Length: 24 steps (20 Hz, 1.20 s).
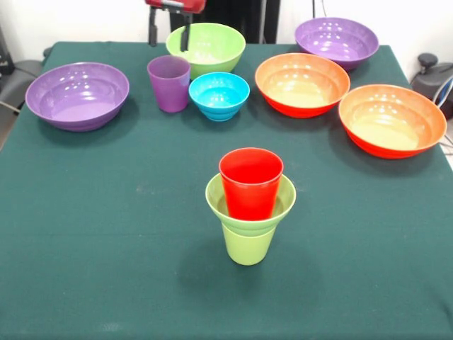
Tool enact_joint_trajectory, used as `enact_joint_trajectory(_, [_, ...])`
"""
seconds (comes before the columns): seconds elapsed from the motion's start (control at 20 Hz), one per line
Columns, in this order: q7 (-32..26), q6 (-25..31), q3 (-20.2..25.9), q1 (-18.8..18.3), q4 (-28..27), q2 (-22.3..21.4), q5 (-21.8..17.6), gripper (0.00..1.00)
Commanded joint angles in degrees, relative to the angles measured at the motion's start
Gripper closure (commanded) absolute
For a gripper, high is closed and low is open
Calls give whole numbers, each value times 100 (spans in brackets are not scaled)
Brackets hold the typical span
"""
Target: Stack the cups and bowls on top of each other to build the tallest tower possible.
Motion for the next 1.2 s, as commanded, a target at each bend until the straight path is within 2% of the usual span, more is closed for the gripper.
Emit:
enact_joint_trajectory(0.05, [812, 639, 641, 299, -194, -30, 375, 0])
enact_joint_trajectory(0.3, [525, 1334, 1022, 115, -123, -477, 453, 0])
enact_joint_trajectory(0.5, [492, 1597, 1184, 167, -123, -684, 560, 0])
enact_joint_trajectory(0.8, [578, 1637, 1271, 466, -457, -420, 679, 0])
enact_joint_trajectory(1.2, [423, 1582, 1782, 297, -733, 59, 653, 0])
